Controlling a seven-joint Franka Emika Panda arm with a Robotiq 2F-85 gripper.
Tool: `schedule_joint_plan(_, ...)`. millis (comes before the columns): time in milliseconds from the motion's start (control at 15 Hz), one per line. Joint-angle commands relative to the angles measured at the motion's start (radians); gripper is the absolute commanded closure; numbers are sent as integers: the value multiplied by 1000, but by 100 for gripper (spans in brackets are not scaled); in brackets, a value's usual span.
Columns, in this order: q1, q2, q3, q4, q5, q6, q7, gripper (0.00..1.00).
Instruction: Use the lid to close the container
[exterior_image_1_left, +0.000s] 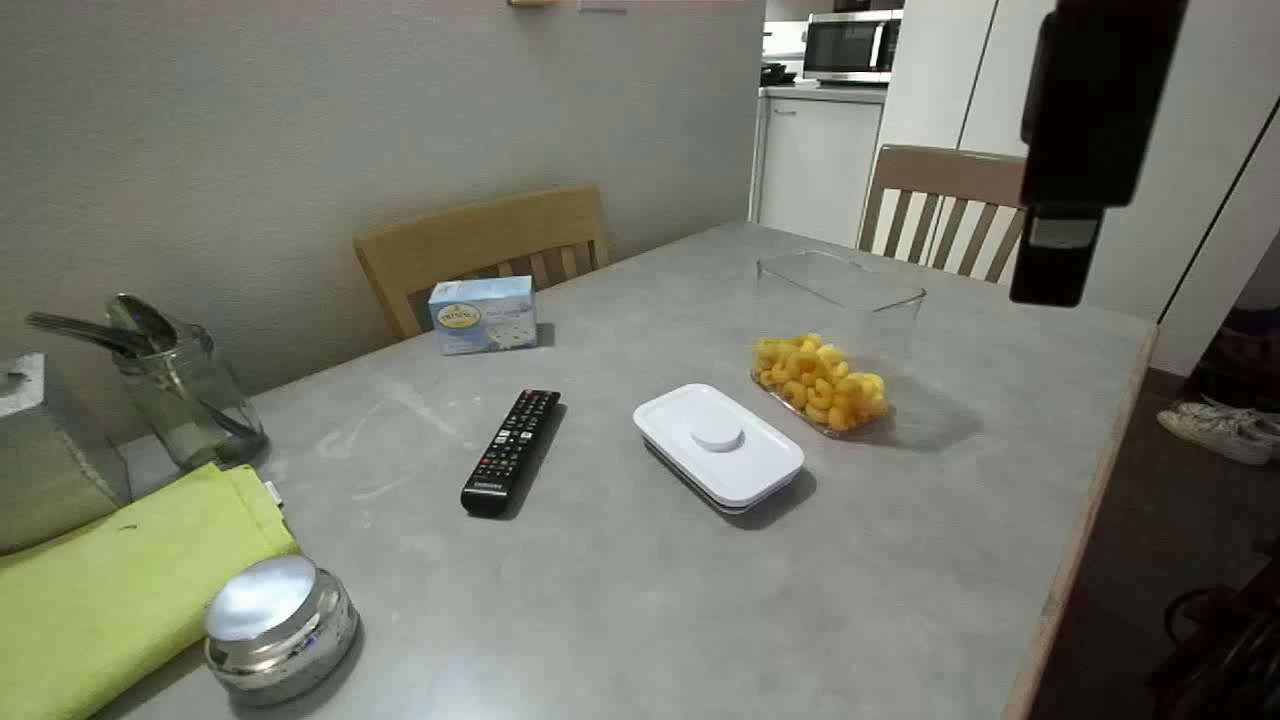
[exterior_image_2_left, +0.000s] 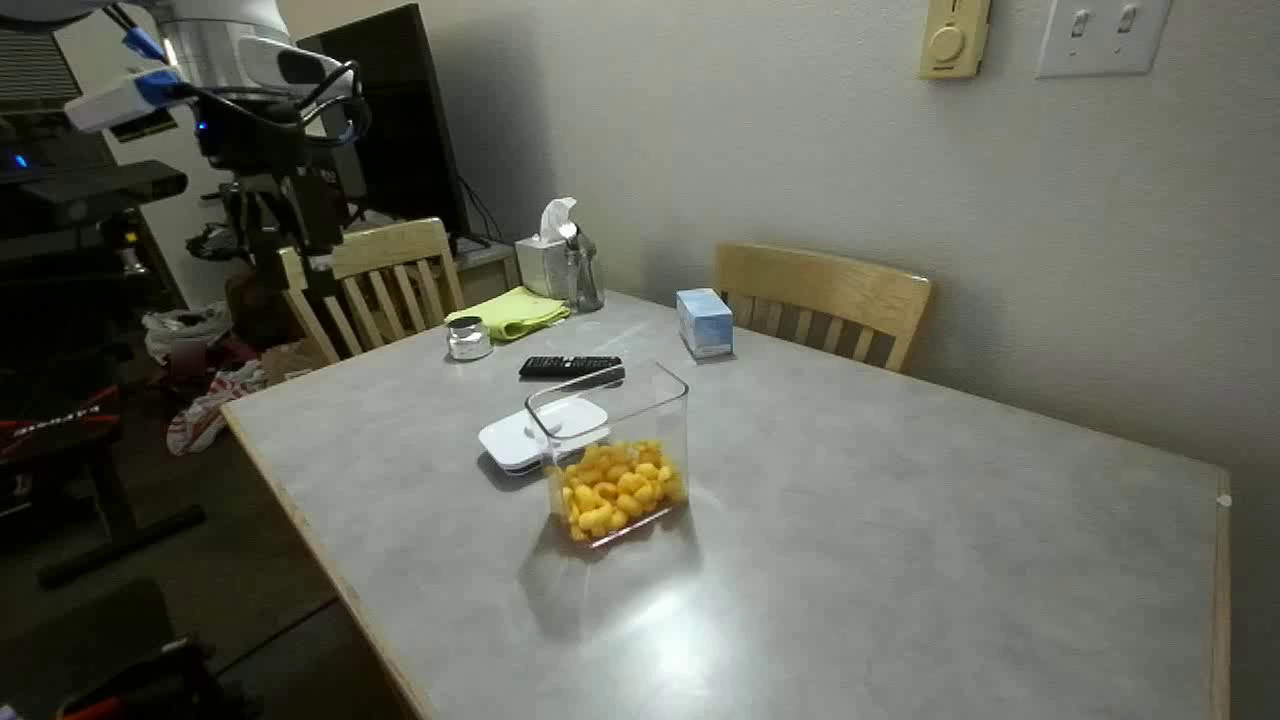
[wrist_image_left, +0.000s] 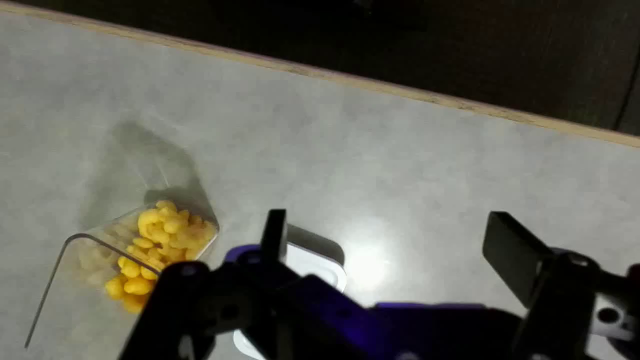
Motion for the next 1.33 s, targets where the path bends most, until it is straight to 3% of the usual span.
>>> schedule_joint_plan(0,11,1,-10,1,-3,-1,3,0)
schedule_joint_plan(200,5,14,3,-38,-12,122,84,0)
schedule_joint_plan(467,-29,92,18,-83,-103,456,302,0)
schedule_joint_plan(600,-59,150,21,-86,-206,612,438,0)
schedule_joint_plan(800,-141,237,23,-48,-482,774,711,0)
schedule_joint_plan(933,-194,257,23,4,-666,780,895,0)
schedule_joint_plan(1200,-192,386,-22,161,-992,733,1252,0)
schedule_joint_plan(1267,-182,425,-26,198,-1014,718,1303,0)
